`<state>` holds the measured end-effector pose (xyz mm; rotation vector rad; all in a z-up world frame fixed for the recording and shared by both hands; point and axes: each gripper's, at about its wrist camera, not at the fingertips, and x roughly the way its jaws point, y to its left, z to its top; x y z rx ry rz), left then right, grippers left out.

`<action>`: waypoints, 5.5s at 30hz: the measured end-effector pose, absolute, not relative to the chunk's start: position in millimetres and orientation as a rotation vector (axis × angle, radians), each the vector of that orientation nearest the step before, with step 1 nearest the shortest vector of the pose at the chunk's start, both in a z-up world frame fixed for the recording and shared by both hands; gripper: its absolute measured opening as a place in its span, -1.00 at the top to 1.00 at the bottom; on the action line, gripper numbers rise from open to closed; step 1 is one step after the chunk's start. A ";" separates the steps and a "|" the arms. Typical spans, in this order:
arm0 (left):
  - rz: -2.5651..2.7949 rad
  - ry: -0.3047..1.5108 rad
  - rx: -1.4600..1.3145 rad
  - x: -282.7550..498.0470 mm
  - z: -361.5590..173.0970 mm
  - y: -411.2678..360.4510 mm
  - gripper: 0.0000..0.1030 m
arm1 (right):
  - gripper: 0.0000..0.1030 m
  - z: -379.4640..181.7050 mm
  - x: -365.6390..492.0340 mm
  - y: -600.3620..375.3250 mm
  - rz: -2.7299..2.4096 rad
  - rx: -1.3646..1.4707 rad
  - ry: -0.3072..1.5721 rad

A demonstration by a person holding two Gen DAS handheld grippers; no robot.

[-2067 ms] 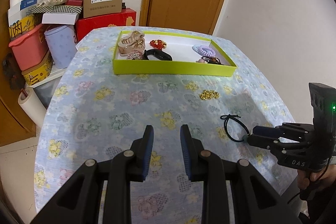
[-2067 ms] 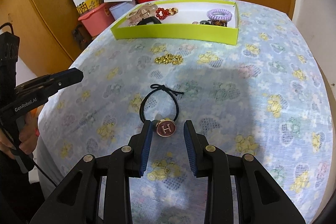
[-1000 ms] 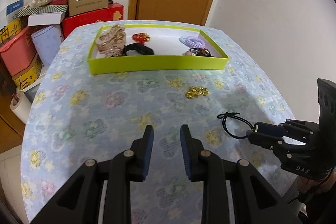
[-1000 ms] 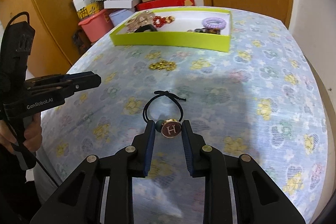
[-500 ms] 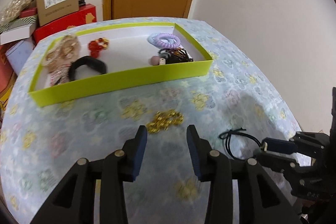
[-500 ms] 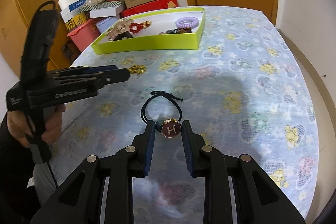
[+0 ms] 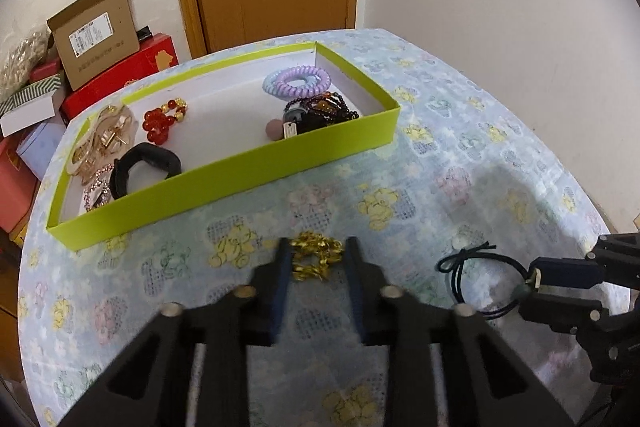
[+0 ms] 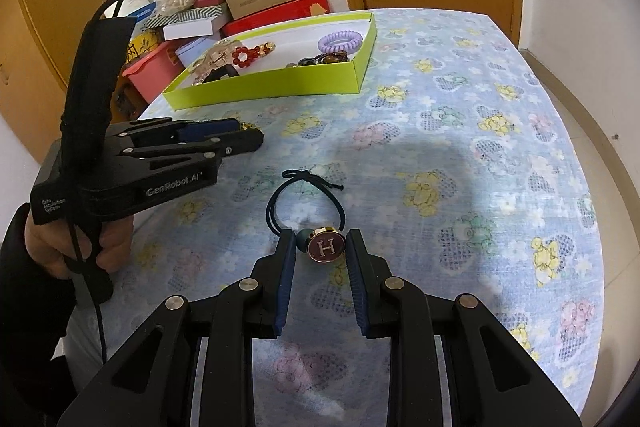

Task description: Organize jewelry

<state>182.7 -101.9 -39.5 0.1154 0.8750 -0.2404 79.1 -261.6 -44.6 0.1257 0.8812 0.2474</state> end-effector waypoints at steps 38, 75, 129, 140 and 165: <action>-0.281 0.792 -0.077 124.0 41.0 -29.3 0.85 | 0.49 27.7 76.8 -213.2 0.284 0.036 0.745; -0.292 0.848 -0.136 289.5 22.2 -3.8 0.85 | 0.49 6.3 243.3 -221.2 0.281 0.049 0.805; -0.143 0.818 -0.029 192.8 24.5 -10.7 0.56 | 0.15 16.0 165.4 -213.3 0.234 0.049 0.808; -0.086 0.815 -0.014 116.4 23.6 -14.7 0.55 | 0.14 15.8 103.2 -196.7 0.211 0.028 0.810; 0.004 0.843 -0.057 48.5 4.6 -10.8 0.55 | 0.13 -2.1 45.1 -171.9 0.187 -0.056 0.841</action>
